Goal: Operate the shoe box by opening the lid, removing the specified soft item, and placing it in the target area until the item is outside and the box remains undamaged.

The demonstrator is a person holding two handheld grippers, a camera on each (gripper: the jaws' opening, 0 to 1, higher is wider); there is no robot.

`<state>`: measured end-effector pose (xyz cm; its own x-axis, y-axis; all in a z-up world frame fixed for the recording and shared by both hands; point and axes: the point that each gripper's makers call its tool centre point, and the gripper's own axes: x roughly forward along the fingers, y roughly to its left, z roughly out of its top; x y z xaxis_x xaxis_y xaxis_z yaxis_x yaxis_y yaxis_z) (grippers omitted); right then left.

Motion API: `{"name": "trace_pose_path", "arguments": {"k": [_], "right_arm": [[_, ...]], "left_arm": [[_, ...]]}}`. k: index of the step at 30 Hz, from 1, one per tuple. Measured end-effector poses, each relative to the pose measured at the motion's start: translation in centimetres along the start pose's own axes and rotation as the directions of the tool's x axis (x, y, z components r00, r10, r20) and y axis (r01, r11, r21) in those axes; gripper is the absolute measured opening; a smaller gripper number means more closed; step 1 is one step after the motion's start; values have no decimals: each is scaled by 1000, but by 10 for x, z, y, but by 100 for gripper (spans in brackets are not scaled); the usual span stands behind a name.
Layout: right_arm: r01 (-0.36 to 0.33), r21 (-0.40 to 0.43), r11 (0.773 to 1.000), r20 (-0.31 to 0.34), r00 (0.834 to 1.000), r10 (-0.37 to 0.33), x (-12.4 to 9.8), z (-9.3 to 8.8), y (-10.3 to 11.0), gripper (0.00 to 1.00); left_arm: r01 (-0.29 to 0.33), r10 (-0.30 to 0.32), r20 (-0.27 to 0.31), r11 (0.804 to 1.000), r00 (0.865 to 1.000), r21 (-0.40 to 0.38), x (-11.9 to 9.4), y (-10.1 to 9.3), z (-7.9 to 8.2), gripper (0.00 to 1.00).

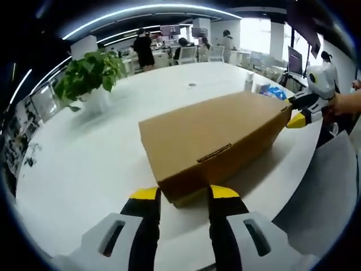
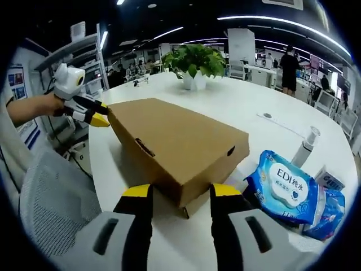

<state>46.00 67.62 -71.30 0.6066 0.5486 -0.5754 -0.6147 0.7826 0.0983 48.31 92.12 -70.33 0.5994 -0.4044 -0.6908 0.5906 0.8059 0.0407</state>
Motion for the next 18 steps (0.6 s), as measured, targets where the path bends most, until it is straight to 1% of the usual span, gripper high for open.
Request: {"name": "trace_pose_path", "arguments": {"k": [11,15,18], "right_arm": [[4,-9,1000,-32,999,-5,7,-9,-2,38],[6,1,1000,-35,999,-6,9,-10,-2,38],[6,12,1000,-38,999,-6,11,-11,-2,38]], "left_arm": [[10,-10,-27,1000,1000,-9,10,-1,-10,32],[9,-9,-36,1000,999,-13,14,0,-13,32],[4,-5,-30,1000,1000,-25,15,1,-12,31]]}}
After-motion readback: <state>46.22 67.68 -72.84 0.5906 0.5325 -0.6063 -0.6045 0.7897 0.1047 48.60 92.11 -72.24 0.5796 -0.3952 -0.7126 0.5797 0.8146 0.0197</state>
